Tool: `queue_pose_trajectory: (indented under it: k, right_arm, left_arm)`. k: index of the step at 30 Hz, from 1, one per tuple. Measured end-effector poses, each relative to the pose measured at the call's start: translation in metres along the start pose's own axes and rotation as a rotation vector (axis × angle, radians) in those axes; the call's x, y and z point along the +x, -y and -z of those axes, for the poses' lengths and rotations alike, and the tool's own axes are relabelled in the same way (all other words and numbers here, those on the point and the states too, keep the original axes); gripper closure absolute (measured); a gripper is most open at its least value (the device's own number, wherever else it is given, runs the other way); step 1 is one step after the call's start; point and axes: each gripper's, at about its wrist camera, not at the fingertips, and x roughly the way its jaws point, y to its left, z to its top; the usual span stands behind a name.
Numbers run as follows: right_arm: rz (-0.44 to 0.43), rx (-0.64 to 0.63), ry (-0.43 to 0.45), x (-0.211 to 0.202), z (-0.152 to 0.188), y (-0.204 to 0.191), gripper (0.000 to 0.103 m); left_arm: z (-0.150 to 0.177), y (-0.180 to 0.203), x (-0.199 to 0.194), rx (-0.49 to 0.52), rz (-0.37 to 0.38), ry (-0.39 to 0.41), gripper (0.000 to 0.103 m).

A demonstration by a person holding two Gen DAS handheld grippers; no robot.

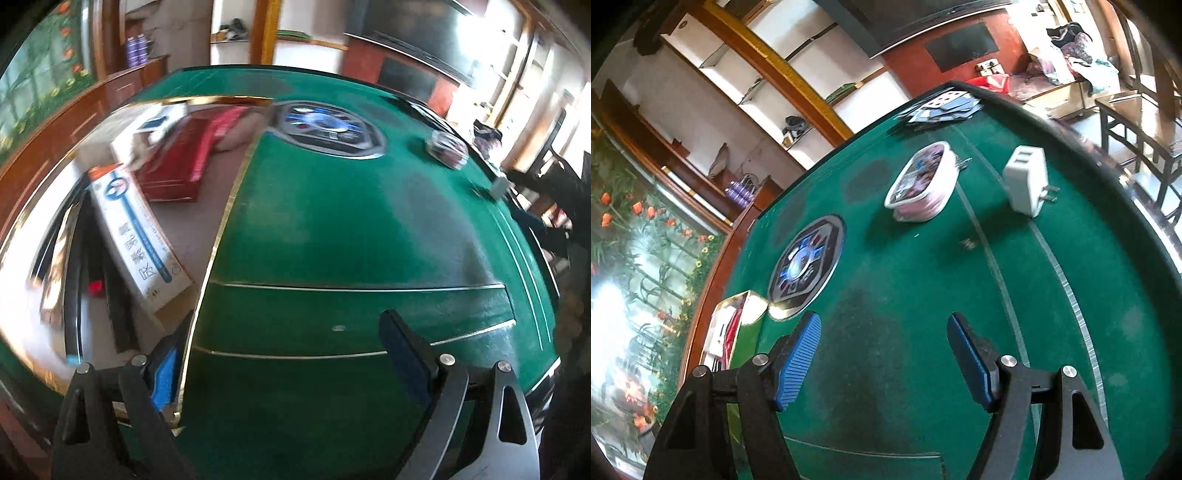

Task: Organize objects
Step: 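Withdraw both tools from the tray back over the table, then grasp clear figurine box with right tool, then close right tool on white charger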

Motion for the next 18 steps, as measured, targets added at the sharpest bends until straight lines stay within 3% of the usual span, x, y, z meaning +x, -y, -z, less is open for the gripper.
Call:
queue_pose_trajectory:
  k: [4, 9, 15, 18]
  right_arm:
    - [0.053, -0.008, 0.023, 0.000, -0.024, 0.002, 0.027]
    - [0.154, 0.023, 0.055, 0.023, -0.071, 0.006, 0.026]
    - [0.340, 0.002, -0.018, 0.091, -0.136, 0.008, 0.026]
    - [0.388, 0.039, -0.082, 0.125, -0.153, 0.015, 0.026]
  left_arm:
    - [-0.007, 0.018, 0.002, 0.028, 0.080, -0.006, 0.010]
    - [-0.012, 0.016, -0.011, 0.052, 0.067, 0.076, 0.010]
    - [-0.014, 0.010, -0.041, 0.069, 0.113, 0.166, 0.009]
    - [-0.016, 0.011, -0.055, 0.099, 0.113, 0.214, 0.009]
